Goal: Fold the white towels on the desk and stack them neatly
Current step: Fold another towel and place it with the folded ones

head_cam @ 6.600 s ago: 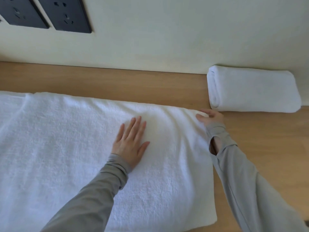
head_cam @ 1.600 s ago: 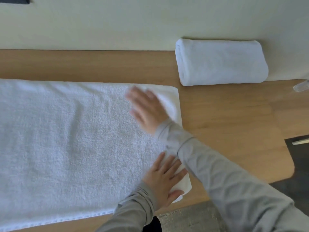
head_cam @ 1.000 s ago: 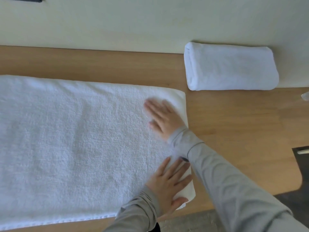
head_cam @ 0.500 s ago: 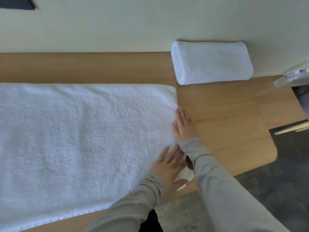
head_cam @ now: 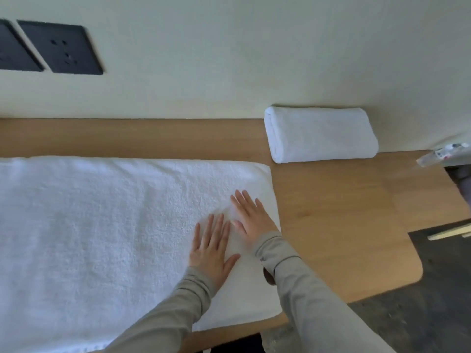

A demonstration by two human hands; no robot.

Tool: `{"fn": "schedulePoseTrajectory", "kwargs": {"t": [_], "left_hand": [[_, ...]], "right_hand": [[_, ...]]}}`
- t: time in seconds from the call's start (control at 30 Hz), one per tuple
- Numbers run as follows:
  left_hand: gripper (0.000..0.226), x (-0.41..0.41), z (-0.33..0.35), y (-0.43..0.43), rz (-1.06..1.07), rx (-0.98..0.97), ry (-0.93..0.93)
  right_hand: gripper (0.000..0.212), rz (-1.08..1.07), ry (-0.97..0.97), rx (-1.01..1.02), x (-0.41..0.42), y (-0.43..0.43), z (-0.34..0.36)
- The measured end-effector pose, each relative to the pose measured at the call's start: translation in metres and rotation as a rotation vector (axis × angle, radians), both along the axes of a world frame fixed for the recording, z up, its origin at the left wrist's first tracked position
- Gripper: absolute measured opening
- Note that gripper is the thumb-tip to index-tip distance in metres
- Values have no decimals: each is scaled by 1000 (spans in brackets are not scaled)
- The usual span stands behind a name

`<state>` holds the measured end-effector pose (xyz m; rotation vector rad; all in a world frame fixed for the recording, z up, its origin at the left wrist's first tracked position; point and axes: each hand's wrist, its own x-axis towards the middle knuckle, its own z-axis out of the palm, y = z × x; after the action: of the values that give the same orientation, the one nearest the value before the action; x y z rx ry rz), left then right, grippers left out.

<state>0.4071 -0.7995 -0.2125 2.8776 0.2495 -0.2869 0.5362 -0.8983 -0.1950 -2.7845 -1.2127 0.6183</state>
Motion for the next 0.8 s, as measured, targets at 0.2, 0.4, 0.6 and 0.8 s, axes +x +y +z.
{"fn": "schedulePoseTrajectory", "kwargs": {"t": [0.2,0.4,0.6,0.8], "left_hand": [[74,2,-15,-6,20,60,-24],[67,-1,-16,-22,173,174,-80],[68,-5,-6,-106,1185,-120,-163],[89,7,31,-152,2287,-506,-268]], "right_hand": [[57,127,29,67,53,11,-24],[58,251,-73,1,130,-6,-22],[49,160,35,-4,166,14,-4],[43,147,66,-74,174,28,6]]}}
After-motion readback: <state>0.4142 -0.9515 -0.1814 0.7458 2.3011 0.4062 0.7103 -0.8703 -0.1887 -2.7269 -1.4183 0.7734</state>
